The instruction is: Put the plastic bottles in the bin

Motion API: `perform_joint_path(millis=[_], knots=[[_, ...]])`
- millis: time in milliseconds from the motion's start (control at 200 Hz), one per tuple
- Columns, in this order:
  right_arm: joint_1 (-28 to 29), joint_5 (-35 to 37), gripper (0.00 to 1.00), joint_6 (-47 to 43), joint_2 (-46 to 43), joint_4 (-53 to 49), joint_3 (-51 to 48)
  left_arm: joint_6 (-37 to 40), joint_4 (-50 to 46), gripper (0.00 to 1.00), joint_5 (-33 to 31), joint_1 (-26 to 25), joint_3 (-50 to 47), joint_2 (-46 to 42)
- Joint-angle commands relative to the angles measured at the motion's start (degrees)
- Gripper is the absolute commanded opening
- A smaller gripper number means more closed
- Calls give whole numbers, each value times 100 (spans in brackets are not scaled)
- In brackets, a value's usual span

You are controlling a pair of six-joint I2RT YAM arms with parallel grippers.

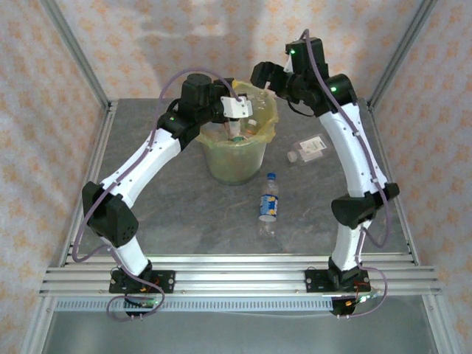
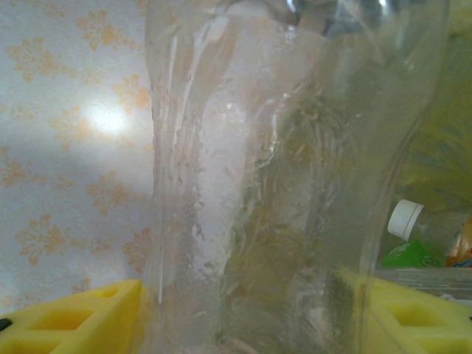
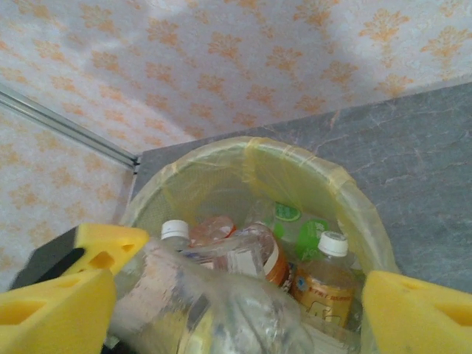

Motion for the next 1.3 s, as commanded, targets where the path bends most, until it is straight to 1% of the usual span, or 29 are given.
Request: perform_joint_path(millis=[0,100,160,190,315,455,520,590,691,746,841,936,1126,1291], knots=[[-32,-13,82,-22,160,-301,268,71,-104,78,68,12,-69,-74],[-32,-74,73,9,287,-327,273,60,-95,80,33,15,-103,-83],[-32,-114,68,25,342,-346,239,43,-74,86,7,12,-127,-87],[-34,-151,67,39,353,-338,206,26,-65,87,-13,12,-138,-92],[-35,-250,65,74,360,-224,15,19,-130,87,4,12,-149,-118],[-37,-295,64,42,446,-214,13,-34,-177,86,51,17,-167,-179],[-32,-286,64,40,480,-240,31,-74,-122,83,-6,12,-167,-173],[-32,-277,64,47,491,-238,31,-175,36,73,-178,21,-113,-108],[-29,-164,64,8,475,-294,119,-321,106,64,-434,21,120,49],[-30,-5,64,-13,465,-371,211,-396,115,59,-455,20,228,96],[-31,373,65,-51,379,-469,302,-399,-2,58,-355,20,384,162],[-31,575,66,-114,309,-469,362,-352,-79,58,-330,20,517,261],[-37,519,66,-124,437,-476,497,-319,204,59,-661,29,749,543],[-29,626,66,-119,679,-517,837,-376,375,59,-925,107,1320,949]])
